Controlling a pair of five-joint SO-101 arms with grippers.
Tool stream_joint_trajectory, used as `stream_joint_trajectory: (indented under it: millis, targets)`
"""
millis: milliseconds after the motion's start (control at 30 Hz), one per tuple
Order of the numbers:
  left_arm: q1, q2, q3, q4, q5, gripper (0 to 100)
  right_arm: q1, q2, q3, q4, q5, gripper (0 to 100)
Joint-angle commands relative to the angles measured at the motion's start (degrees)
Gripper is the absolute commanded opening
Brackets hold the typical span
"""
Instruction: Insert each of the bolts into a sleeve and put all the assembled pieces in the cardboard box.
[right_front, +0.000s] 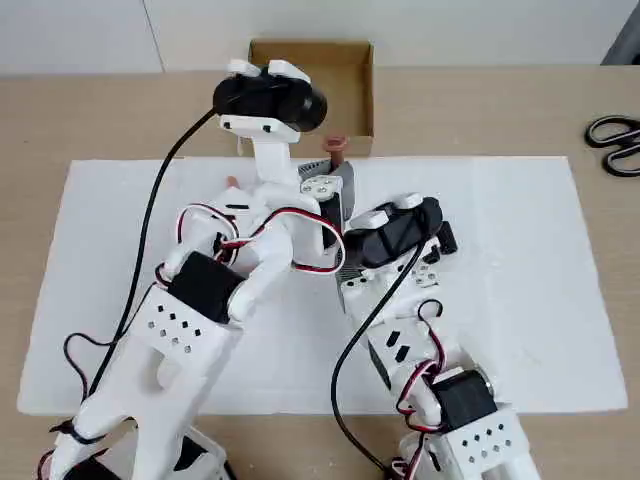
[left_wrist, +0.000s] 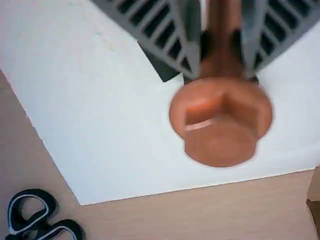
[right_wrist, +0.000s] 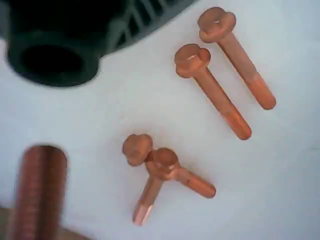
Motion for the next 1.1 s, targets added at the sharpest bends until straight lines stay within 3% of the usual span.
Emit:
stream_joint_trajectory:
  millis: [0,1067]
  targets:
    - [1.05,-2.02,-0.31,2.55,1.23,1,-0.22,-0.31,-0.26,-1.45,-0.7,0.3]
    - [3.69,-2.02,-0.48,2.99,4.13,1,-0.31,0.04,-0.26,-1.45,-0.7,0.3]
